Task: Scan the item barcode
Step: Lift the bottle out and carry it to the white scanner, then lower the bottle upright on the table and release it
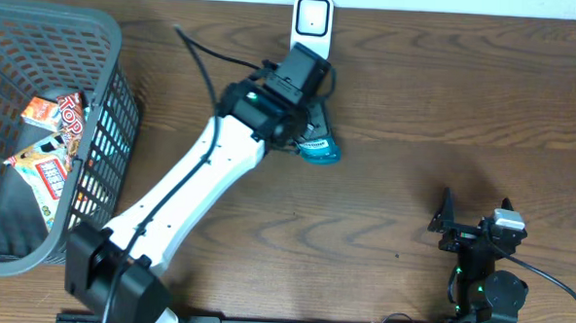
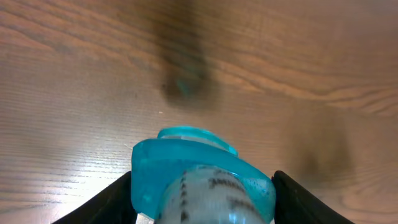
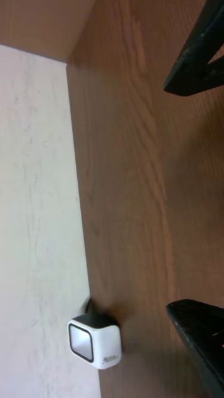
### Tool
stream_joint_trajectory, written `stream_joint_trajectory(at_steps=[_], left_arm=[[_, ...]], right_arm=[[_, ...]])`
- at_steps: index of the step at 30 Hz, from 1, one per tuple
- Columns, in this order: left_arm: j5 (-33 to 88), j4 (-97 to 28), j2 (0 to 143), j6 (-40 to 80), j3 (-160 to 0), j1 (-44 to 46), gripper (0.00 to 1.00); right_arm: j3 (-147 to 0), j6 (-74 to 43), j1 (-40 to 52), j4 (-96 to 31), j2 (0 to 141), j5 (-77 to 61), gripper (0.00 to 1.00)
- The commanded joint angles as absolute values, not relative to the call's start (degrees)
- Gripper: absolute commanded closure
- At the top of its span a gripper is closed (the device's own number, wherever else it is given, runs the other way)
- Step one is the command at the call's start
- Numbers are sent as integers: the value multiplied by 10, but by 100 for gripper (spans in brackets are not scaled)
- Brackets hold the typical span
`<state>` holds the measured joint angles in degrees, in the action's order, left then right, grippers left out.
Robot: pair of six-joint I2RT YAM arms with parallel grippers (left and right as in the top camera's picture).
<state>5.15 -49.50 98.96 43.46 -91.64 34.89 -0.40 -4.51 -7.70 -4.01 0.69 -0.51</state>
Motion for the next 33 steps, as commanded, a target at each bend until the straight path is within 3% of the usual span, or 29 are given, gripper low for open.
stream_joint_trajectory(at_steps=[1,21,31,33], left_arm=[[16,-492,990,431,-922,359,40],[3,-501,990,431,-916,360,41],[-76,-498,1018,431,-852,379,40],[-76,-494,1024,431,-852,384,33]], right_arm=[[-3,-46,-80,-41,4,-10,1],[-3,-46,-80,-41,4,-10,1],[-3,-46,-80,-41,4,-10,1],[-3,-46,-80,-41,4,-10,1]])
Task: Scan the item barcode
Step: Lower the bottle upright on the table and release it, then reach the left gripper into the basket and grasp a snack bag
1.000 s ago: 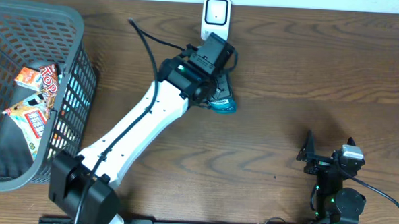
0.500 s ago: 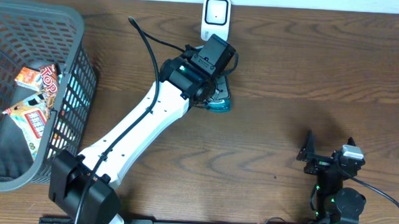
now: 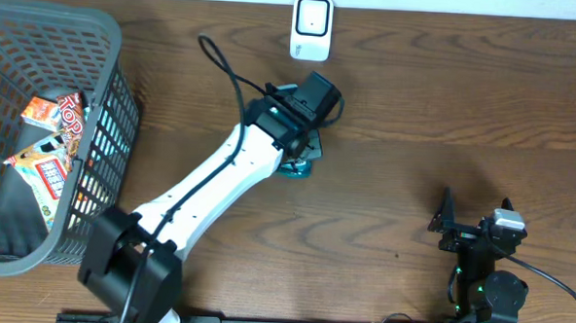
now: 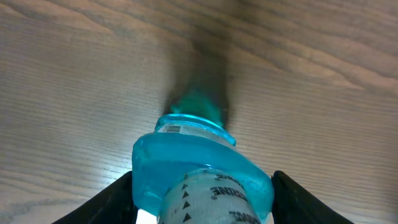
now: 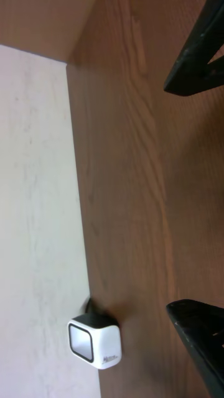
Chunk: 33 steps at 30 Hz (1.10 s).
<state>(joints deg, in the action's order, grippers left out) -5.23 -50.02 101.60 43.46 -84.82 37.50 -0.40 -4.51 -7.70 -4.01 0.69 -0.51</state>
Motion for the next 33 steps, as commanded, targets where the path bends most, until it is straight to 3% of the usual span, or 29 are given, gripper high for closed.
stream_joint_trajectory(at_steps=[1,4,5,6,7,15,22,27,33], left_arm=[[-78,-493,1024,431,-852,386,29],[-83,-488,1023,411,-853,388,21],[-84,-488,1023,406,-853,388,14],[-85,-488,1023,402,-853,388,12],[-85,-488,1021,387,-854,388,2],[-94,-549,974,272,-988,380,2],[-206,-619,881,248,-1095,336,2],[-235,-639,796,249,-1095,240,2],[-234,-661,752,291,-1095,58,2]], right_arm=[[-3,-46,-80,-41,4,-10,1],[-3,-46,-80,-41,4,-10,1],[-3,-46,-80,-41,4,-10,1],[-3,-46,-80,-41,4,-10,1],[-3,-46,-80,-41,4,-10,1],[-3,-46,-80,-41,4,-10,1],[-3,-46,-80,-41,4,-10,1],[-3,-46,-80,-41,4,-10,1],[-3,-46,-80,-41,4,-10,1]])
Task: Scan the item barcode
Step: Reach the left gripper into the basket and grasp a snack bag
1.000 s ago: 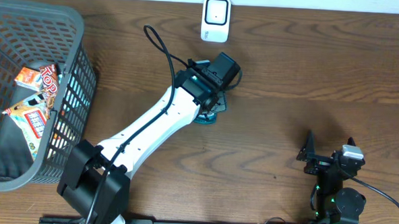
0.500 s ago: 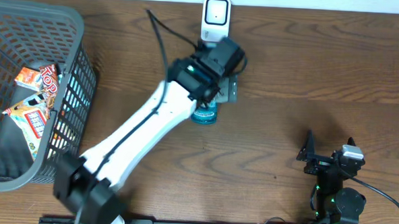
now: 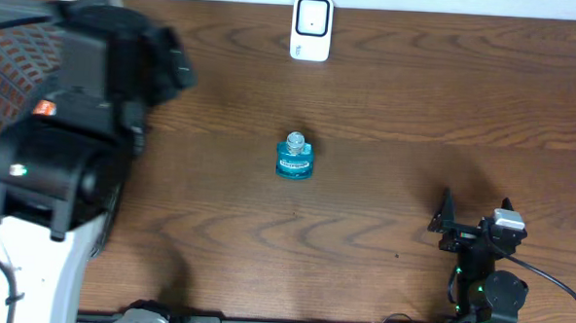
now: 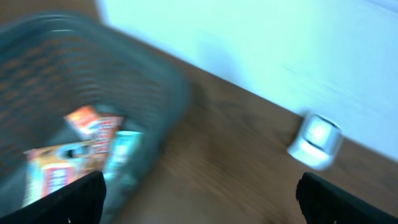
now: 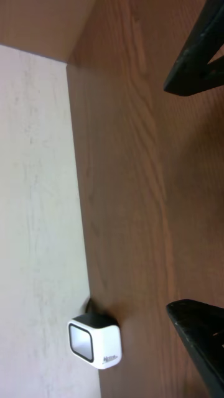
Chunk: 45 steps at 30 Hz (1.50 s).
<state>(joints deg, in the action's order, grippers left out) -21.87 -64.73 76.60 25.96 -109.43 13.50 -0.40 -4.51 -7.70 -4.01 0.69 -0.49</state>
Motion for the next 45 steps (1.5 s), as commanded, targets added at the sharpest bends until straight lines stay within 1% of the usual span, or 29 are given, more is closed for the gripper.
stream_joint_trajectory(at_steps=[1,4,8,9,11,17,27,32,40,45], left_arm=[[-234,-669,752,300,-1095,37,2],[-234,-695,752,330,-1095,-16,2],[-234,-731,752,401,-1095,-83,2],[-234,-740,752,414,-1094,-113,2],[-232,-750,752,424,-1088,-159,2],[-230,-787,752,425,-1068,-234,2],[-230,-869,781,516,-1060,-303,2],[-219,-893,813,518,-1054,-316,2],[-210,-895,847,551,-1010,-342,2],[-210,-856,850,552,-942,-363,2]], right_arm=[[-3,-46,-80,-41,4,-10,1],[-3,-46,-80,-41,4,-10,1],[-3,-46,-80,-41,4,-10,1],[-3,-46,-80,-41,4,-10,1],[-3,-46,-80,-41,4,-10,1],[-3,-46,-80,-41,4,-10,1],[-3,-46,-80,-41,4,-10,1],[-3,-46,-80,-41,4,-10,1],[-3,-46,-80,-41,4,-10,1],[-3,-46,-80,-41,4,-10,1]])
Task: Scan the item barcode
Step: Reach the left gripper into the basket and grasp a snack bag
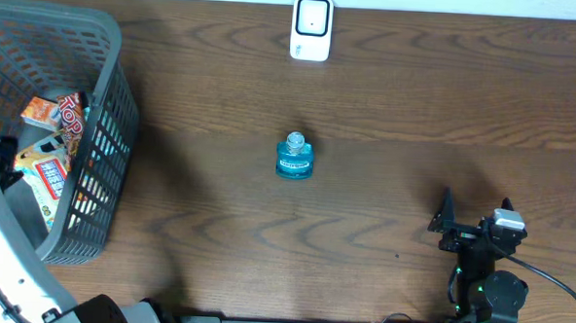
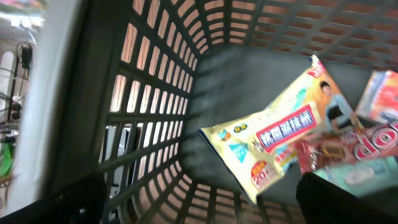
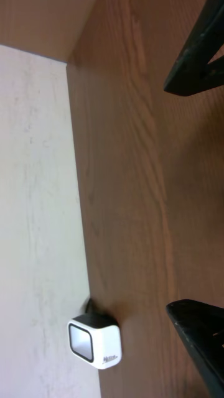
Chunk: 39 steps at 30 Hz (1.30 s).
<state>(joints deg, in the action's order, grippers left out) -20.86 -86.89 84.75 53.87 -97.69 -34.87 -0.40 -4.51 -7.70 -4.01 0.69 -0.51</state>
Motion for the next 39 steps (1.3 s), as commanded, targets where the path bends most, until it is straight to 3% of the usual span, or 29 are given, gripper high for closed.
stream_joint_trajectory(at_steps=[1,20,39], left_arm=[[-210,-850,850,552,-930,-367,2],[-182,-683,862,552,-713,-383,2],[-169,-665,1016,552,-684,-383,2]], right_arm=[[-3,-46,-80,-41,4,-10,1],[-3,-46,-80,-41,4,-10,1],[-3,-46,-80,-41,4,-10,1]])
